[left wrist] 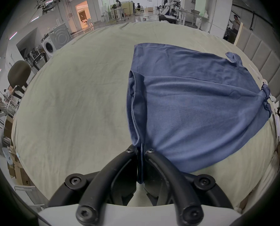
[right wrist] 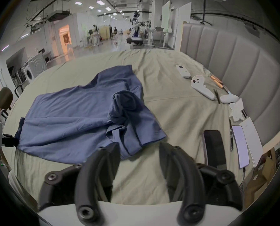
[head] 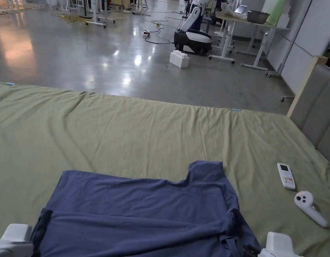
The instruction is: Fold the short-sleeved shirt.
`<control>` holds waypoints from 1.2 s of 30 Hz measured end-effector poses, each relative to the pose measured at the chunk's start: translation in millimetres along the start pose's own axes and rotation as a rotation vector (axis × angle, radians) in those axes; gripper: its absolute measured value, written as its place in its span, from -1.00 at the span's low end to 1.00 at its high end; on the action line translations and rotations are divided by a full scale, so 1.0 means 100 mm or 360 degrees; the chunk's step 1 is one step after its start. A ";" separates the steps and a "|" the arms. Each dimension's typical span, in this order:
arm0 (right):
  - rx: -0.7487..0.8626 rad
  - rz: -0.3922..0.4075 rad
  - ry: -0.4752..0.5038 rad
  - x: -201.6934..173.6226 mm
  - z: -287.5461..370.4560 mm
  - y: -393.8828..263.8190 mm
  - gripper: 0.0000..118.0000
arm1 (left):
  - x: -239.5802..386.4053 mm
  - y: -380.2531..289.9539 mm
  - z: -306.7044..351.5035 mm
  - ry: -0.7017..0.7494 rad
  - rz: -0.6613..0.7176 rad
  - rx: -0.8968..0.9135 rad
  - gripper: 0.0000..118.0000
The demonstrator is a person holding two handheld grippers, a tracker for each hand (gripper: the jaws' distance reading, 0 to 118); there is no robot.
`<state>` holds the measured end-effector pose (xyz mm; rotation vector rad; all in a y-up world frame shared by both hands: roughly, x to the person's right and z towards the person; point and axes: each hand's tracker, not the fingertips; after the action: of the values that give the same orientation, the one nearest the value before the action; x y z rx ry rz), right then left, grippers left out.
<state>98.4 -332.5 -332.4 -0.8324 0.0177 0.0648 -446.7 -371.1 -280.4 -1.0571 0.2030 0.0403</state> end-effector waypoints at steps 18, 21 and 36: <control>-0.0453 0.0001 -0.0111 -0.22 -0.73 -0.08 0.42 | -0.03 -0.03 -0.04 -0.0008 0.0037 -0.0011 -0.88; -0.0425 0.0033 -0.0064 -0.25 -0.70 -0.13 0.25 | -0.03 -0.03 -0.05 -0.0008 0.0043 -0.0011 -0.88; -0.0141 0.0140 0.0011 -0.35 -0.24 -0.12 -0.82 | -0.13 0.00 0.21 -0.0123 0.0136 0.0165 -0.95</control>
<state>64.9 -359.7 -338.2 -0.9203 0.0583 0.1462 -456.4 -351.8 -268.0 -0.9414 0.1786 0.1461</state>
